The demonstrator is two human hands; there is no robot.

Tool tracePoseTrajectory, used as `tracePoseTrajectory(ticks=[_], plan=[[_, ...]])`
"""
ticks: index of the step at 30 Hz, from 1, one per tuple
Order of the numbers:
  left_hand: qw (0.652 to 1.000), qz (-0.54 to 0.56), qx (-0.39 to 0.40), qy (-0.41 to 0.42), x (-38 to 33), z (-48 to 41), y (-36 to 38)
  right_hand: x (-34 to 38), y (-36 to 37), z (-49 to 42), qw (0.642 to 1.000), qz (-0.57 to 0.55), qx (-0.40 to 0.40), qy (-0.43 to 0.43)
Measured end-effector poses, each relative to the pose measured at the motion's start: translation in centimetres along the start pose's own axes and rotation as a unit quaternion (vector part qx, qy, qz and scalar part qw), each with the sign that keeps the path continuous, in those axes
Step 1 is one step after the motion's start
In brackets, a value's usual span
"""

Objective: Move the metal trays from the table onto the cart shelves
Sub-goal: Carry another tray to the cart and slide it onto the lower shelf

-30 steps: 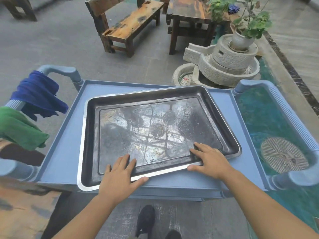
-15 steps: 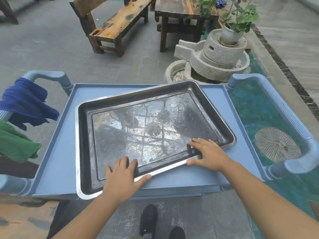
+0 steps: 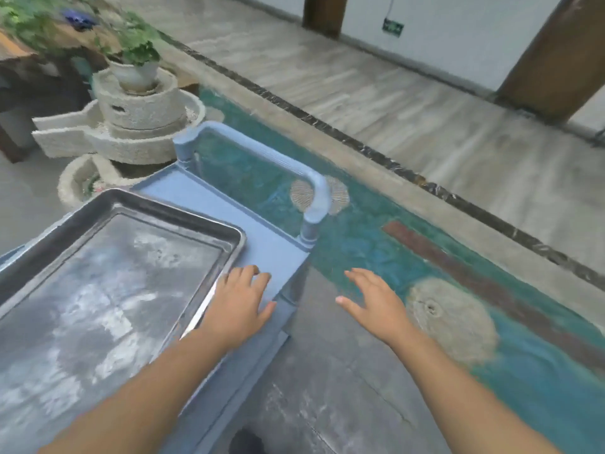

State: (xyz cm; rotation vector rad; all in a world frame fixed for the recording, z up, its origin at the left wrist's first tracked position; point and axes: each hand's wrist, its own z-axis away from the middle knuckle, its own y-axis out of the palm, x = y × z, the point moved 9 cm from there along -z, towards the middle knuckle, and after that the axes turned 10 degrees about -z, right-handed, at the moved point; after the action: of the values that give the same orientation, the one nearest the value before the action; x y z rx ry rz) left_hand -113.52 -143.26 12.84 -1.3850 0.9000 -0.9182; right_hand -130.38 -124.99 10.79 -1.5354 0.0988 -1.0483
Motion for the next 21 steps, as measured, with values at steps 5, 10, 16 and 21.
tracePoseTrajectory(ticks=[5,10,16,21], plan=[[0.988,-0.030,0.033,0.151,-14.8,-3.7,-0.8,-12.1,-7.0,11.3,0.982,-0.025,-0.100,0.157],[0.956,-0.016,0.029,0.291,-32.6,-2.0,-2.3,-22.5,-11.6,28.6,0.934,-0.036,-0.192,0.299],[0.890,-0.006,0.026,0.455,-54.9,7.1,-4.2,-30.3,-14.8,54.1,0.836,-0.064,-0.308,0.450],[0.810,0.027,0.026,0.585,-70.4,17.7,-5.0,-30.9,-13.3,73.9,0.730,-0.082,-0.393,0.553]])
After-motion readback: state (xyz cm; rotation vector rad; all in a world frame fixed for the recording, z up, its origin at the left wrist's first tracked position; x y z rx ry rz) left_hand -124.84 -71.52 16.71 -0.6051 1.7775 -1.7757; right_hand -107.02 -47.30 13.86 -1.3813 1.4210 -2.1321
